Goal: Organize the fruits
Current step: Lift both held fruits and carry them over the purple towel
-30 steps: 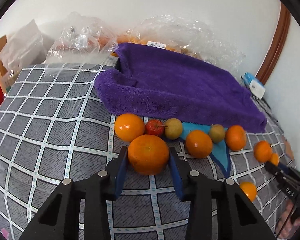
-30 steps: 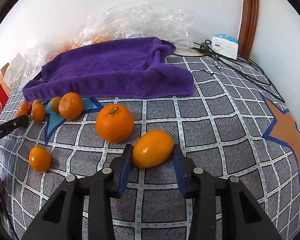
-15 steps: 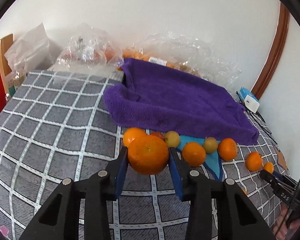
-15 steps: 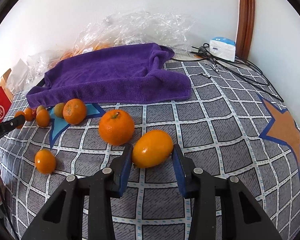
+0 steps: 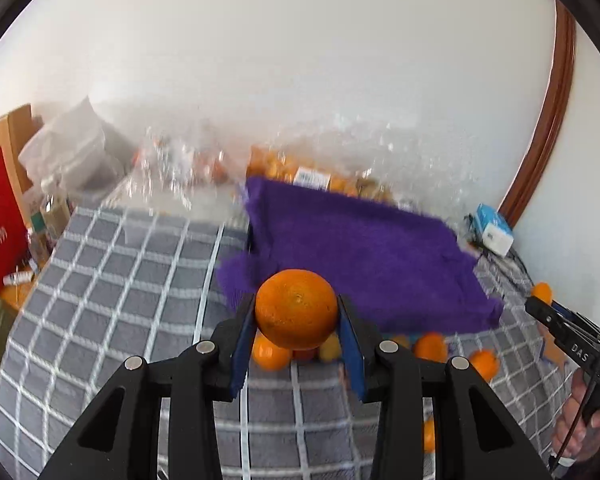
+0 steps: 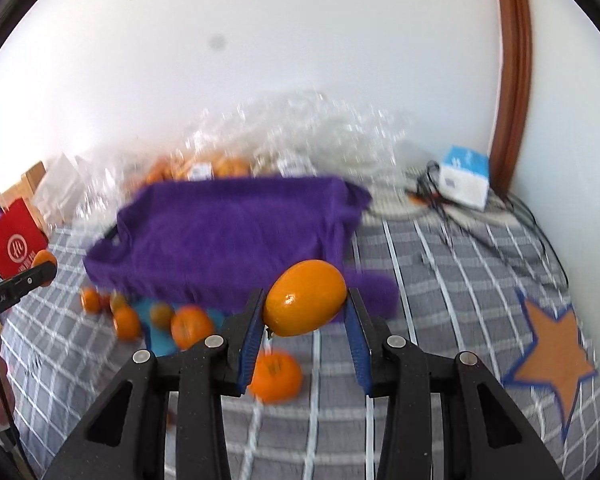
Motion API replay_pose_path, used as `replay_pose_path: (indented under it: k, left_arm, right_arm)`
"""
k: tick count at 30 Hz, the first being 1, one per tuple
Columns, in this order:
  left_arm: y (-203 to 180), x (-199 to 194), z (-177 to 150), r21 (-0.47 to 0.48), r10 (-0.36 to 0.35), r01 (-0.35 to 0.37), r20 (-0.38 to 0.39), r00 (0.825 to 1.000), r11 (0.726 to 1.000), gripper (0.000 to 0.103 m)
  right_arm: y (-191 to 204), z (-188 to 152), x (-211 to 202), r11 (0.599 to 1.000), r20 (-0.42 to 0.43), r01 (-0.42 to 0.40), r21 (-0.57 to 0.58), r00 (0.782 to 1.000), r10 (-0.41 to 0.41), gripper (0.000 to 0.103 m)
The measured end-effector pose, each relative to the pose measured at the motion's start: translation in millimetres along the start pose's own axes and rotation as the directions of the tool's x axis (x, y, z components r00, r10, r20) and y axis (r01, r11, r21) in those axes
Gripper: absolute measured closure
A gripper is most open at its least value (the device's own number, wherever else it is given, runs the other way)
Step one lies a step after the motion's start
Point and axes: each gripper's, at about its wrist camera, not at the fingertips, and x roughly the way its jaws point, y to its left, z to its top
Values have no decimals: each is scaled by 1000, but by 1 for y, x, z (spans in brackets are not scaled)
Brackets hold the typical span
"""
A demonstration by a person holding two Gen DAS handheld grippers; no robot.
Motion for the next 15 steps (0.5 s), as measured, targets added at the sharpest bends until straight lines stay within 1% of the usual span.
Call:
replay_pose_path:
  k: [3, 7, 9, 12, 15]
  left_arm:
    - [-4, 0, 26, 4, -8, 8, 18, 1000, 1000, 66]
    - [-9, 9, 56, 3, -16, 16, 29, 999, 1000, 66]
    - [-14, 21, 69, 10, -5, 5, 34, 999, 1000, 66]
    - [-20, 41, 85, 10, -2, 2, 27, 1000, 1000, 66]
    - [-25, 66, 93, 12, 6, -6, 10, 1000, 1000, 66]
  right_arm:
    - [6, 28, 6, 1000, 34, -13, -15, 999, 14, 64]
    - [14, 59, 24, 999, 50, -31, -25, 998, 33, 64]
    - [18, 70, 38, 999, 47, -37, -32, 998, 38, 64]
    - [21, 80, 64, 999, 23, -38, -37, 999, 39, 64]
    - [22, 82, 88, 998, 5, -34, -45, 999, 35, 64]
